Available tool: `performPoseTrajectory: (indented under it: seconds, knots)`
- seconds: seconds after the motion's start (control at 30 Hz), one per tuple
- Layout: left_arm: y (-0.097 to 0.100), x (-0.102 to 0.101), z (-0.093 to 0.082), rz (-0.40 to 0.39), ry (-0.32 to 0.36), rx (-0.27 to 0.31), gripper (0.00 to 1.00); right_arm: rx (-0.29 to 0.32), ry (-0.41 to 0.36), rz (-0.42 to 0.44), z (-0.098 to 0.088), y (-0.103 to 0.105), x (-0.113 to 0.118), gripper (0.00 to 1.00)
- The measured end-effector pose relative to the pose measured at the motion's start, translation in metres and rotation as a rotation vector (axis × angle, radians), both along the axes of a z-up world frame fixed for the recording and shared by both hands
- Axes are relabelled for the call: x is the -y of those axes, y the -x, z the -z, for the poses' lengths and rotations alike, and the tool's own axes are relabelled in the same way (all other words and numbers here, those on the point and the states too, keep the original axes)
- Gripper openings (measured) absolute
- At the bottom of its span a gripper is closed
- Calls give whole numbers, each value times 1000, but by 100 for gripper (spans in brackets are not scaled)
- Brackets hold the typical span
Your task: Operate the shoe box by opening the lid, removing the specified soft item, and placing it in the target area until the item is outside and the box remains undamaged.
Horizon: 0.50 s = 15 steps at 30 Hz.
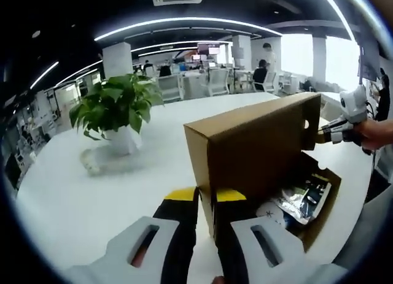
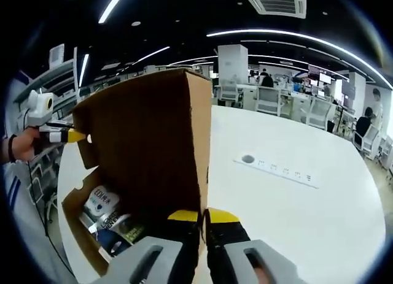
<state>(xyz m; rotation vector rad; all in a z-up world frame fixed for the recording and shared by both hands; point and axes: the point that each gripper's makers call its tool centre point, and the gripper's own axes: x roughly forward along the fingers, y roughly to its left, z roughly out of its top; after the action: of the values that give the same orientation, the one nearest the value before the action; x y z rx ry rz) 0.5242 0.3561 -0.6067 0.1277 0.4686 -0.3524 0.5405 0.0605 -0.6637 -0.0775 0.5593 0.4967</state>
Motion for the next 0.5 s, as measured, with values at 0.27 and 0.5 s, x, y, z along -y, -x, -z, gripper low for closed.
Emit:
performPoseTrajectory:
  seconds: [0.27,0.5]
  knots:
    - [-12,-2,3,-20,-3,-12,7,-5,0,0,-2,-1,-2,0]
    - [-18,-2,6,-36,2,-23,6,-9,2,1,-4,-1,-3,0]
